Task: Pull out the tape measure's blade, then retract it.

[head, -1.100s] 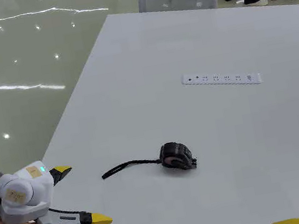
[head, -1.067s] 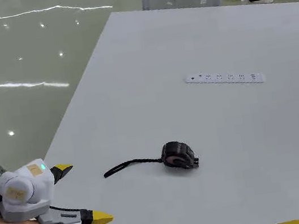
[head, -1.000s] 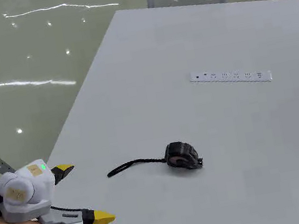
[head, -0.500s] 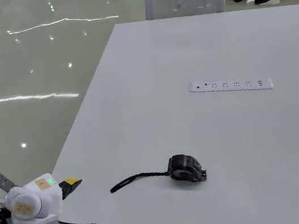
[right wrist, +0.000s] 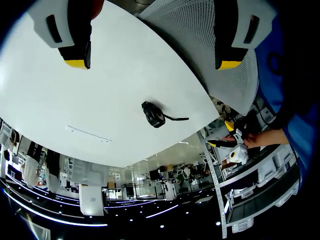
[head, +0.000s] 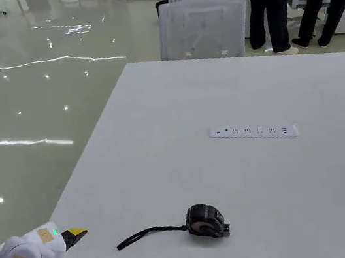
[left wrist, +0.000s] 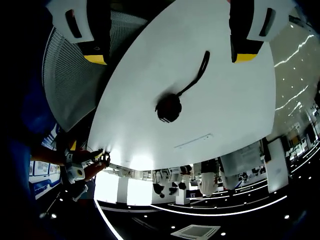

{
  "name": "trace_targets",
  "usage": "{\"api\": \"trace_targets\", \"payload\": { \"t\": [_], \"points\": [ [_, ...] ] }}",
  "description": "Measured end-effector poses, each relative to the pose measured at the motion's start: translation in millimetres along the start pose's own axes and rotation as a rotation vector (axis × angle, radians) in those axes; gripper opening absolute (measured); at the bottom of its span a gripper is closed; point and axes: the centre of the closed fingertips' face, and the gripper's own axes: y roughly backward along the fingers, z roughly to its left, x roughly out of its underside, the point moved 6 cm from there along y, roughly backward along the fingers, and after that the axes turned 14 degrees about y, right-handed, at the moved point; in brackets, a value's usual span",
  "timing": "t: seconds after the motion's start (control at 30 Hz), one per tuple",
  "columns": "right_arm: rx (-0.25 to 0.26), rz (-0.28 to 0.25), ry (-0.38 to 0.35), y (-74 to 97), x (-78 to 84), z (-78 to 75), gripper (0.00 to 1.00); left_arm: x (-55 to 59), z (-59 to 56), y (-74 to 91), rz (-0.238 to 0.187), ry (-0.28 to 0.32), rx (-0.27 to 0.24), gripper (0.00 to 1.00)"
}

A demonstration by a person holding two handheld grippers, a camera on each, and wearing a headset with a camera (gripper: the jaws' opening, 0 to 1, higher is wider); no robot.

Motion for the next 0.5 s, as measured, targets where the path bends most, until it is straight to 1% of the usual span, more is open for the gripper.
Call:
{"api": "trace_targets", "payload": {
  "t": [0.27,0.5],
  "points": [
    [-0.001,0.021,-0.006,-7.4,2.7,-6.1,1.0,-5.0,1.6,-4.3,-0.007,-0.006,0.003,0.96],
    [-0.004,0.022,-0.01,-10.8,1.6,-10.4,1.0,-12.0,3.0,-10.8,-0.005,-0.013,0.007,0.96]
  ]
}}
